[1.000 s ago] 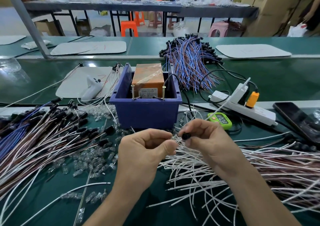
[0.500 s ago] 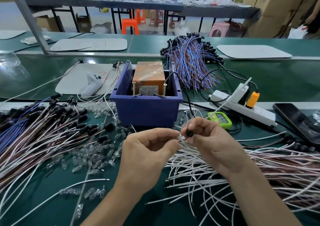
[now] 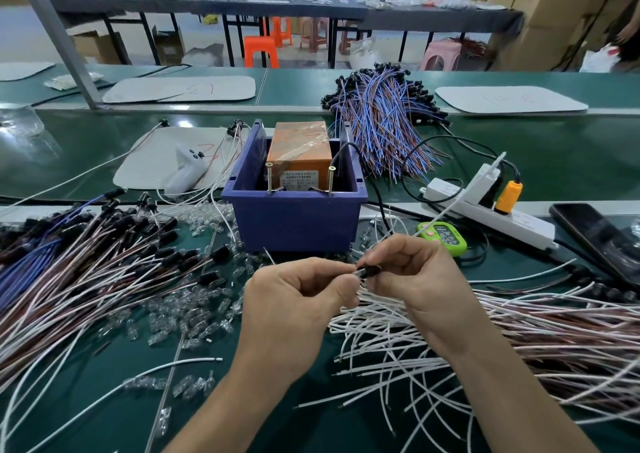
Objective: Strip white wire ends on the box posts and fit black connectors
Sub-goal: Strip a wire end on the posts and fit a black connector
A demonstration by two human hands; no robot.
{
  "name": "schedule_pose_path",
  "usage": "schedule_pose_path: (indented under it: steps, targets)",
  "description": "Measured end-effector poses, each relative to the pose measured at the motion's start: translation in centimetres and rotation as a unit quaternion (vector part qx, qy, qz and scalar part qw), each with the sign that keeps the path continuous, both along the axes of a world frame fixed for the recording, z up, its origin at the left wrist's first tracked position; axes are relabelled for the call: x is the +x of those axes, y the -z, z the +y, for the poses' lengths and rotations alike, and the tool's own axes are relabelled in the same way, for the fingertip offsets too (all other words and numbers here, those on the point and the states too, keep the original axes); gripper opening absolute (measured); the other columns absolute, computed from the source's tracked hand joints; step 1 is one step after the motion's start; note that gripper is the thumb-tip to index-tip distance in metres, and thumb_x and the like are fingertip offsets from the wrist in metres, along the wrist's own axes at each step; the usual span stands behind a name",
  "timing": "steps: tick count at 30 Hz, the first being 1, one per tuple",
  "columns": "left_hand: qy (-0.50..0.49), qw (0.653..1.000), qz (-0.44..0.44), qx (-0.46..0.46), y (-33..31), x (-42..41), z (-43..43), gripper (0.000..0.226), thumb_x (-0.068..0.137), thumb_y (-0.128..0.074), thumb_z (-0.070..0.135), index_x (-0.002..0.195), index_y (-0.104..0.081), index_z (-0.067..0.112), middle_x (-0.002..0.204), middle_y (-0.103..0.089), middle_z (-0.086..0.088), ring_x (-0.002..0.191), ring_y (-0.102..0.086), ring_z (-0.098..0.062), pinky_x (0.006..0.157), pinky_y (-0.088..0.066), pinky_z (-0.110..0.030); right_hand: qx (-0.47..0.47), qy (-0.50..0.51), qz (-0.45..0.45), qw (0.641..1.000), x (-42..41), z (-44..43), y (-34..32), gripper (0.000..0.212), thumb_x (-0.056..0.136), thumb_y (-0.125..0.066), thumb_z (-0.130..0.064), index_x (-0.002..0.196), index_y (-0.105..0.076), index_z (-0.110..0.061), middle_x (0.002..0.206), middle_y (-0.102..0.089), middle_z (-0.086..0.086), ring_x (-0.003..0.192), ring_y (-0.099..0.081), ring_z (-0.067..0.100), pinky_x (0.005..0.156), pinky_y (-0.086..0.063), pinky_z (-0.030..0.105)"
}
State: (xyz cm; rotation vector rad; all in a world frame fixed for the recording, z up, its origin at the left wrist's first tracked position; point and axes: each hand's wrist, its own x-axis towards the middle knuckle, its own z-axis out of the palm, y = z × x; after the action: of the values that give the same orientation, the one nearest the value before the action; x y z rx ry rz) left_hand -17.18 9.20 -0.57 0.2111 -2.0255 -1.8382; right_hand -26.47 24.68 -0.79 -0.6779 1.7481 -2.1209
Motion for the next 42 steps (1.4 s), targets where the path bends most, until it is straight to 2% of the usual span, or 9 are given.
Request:
schedule_pose_path:
  steps: [4, 8, 13, 17, 25, 29, 34, 37, 42]
  targets:
    - [-0.014, 1.000, -0.002, -0.003, 0.2, -0.2, 0.1, 0.025, 0.083, -0.085, 0.015, 0.084, -0.082, 0.040, 0.070, -0.077, 0.004, 0.065, -0.076, -0.015, 0.061, -0.055, -0.016, 0.066, 0.043, 0.105, 0.991, 0.0, 0.3, -0.2, 0.035, 0.069, -0.077, 0.016, 0.078, -0.078, -0.018, 0.084, -0.077, 0.008, 0.082, -0.074, 0.021, 0.076, -0.059, 0.030]
    - [-0.012, 0.999, -0.021, 0.030, 0.3, -0.2, 0.3, 0.023, 0.085, -0.082, 0.013, 0.083, -0.082, 0.037, 0.068, -0.077, 0.000, 0.065, -0.076, -0.016, 0.060, -0.055, -0.017, 0.124, 0.082, 0.189, 0.971, 0.0, 0.4, -0.3, 0.032, 0.070, -0.079, 0.006, 0.081, -0.078, -0.024, 0.084, -0.077, 0.001, 0.083, -0.074, 0.020, 0.078, -0.060, 0.032]
    - [-0.001, 0.995, -0.036, 0.091, 0.5, -0.4, 0.3, 0.023, 0.085, -0.080, 0.006, 0.082, -0.084, 0.028, 0.069, -0.077, -0.008, 0.065, -0.076, -0.021, 0.058, -0.055, -0.020, 0.159, 0.106, 0.231, 0.954, 0.1, 0.3, -0.4, 0.036, 0.072, -0.080, 0.007, 0.080, -0.079, -0.027, 0.084, -0.078, -0.004, 0.084, -0.075, 0.020, 0.078, -0.061, 0.036]
    - [-0.016, 0.999, -0.017, 0.041, 0.5, -0.3, 0.2, 0.022, 0.082, -0.083, 0.009, 0.085, -0.084, 0.031, 0.068, -0.076, -0.003, 0.063, -0.075, -0.018, 0.060, -0.055, -0.018, 0.183, 0.117, 0.255, 0.942, 0.4, 0.3, -0.5, 0.034, 0.074, -0.083, 0.005, 0.079, -0.079, -0.028, 0.083, -0.078, -0.008, 0.083, -0.075, 0.016, 0.076, -0.061, 0.034]
    - [0.006, 0.993, -0.045, 0.108, 0.4, -0.6, 0.2, 0.026, 0.082, -0.078, 0.000, 0.078, -0.084, 0.025, 0.069, -0.076, -0.012, 0.061, -0.075, -0.021, 0.056, -0.055, -0.022, 0.161, 0.126, 0.217, 0.955, 1.0, 0.3, -0.5, 0.031, 0.073, -0.087, 0.003, 0.079, -0.081, -0.027, 0.083, -0.079, -0.011, 0.080, -0.077, 0.010, 0.075, -0.061, 0.024]
    - [0.016, 0.993, -0.055, 0.102, 0.1, -0.7, -0.1, 0.021, 0.083, -0.079, 0.000, 0.079, -0.083, 0.020, 0.069, -0.076, -0.013, 0.060, -0.075, -0.023, 0.055, -0.055, -0.022, 0.165, 0.137, 0.202, 0.956, 1.1, 0.3, -0.5, 0.033, 0.073, -0.085, 0.005, 0.078, -0.081, -0.027, 0.081, -0.078, -0.011, 0.079, -0.076, 0.009, 0.073, -0.060, 0.022]
    - [0.016, 0.995, -0.064, 0.080, 0.1, -0.8, -0.3, 0.019, 0.082, -0.080, 0.001, 0.081, -0.083, 0.020, 0.066, -0.075, -0.013, 0.060, -0.075, -0.023, 0.055, -0.055, -0.021, 0.195, 0.161, 0.259, 0.932, 1.6, 0.1, -0.6, 0.035, 0.075, -0.086, 0.002, 0.079, -0.079, -0.032, 0.083, -0.076, -0.020, 0.082, -0.075, 0.002, 0.077, -0.058, 0.017]
    - [0.011, 0.995, -0.070, 0.066, 0.2, -0.7, -0.3, 0.020, 0.083, -0.080, 0.002, 0.080, -0.083, 0.022, 0.065, -0.075, -0.011, 0.060, -0.075, -0.022, 0.054, -0.055, -0.020, 0.193, 0.162, 0.265, 0.931, 1.5, 0.0, -0.5, 0.037, 0.075, -0.086, 0.004, 0.078, -0.078, -0.032, 0.084, -0.077, -0.018, 0.082, -0.075, 0.004, 0.078, -0.059, 0.020]
    - [-0.014, 0.997, -0.069, 0.037, 0.2, -0.9, -0.3, 0.023, 0.085, -0.079, 0.008, 0.076, -0.082, 0.029, 0.065, -0.075, -0.006, 0.062, -0.076, -0.022, 0.055, -0.054, -0.020, 0.148, 0.141, 0.209, 0.956, 1.3, 0.0, -0.2, 0.033, 0.075, -0.084, 0.008, 0.076, -0.079, -0.025, 0.083, -0.079, -0.009, 0.081, -0.077, 0.011, 0.078, -0.061, 0.026]
